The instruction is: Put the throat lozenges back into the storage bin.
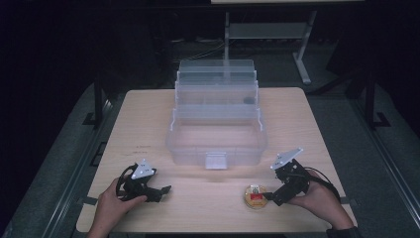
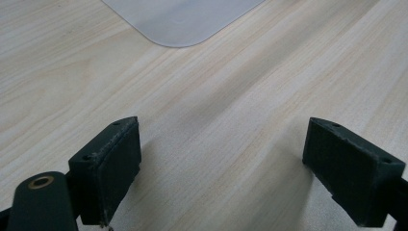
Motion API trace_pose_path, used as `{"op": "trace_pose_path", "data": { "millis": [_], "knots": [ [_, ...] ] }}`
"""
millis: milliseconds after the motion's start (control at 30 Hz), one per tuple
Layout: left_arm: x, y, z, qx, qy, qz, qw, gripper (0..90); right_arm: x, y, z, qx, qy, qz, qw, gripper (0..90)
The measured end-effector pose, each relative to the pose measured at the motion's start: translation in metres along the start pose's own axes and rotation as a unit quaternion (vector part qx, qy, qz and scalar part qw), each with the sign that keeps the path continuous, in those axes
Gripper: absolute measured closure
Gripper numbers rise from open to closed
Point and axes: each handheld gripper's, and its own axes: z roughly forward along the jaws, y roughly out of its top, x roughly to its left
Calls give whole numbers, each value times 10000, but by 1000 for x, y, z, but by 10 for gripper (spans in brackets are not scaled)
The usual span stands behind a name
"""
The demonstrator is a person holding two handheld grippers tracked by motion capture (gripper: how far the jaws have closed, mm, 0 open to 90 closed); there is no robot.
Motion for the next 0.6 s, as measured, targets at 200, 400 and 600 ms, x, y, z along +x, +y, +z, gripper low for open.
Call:
{"op": "trace_pose_path", "data": {
  "millis": [200, 400, 600],
  "knots": [
    [0, 0, 0, 0, 0, 1, 10000, 123, 4, 5, 5, 54, 77, -92, 9999, 37],
    [0, 0, 0, 3, 1, 4, 10000, 124, 8, 10, 10, 121, 132, -204, 9996, 37],
    [0, 0, 0, 0, 1, 1, 10000, 123, 13, 16, 17, 195, 210, -340, 9990, 37]
  ]
}}
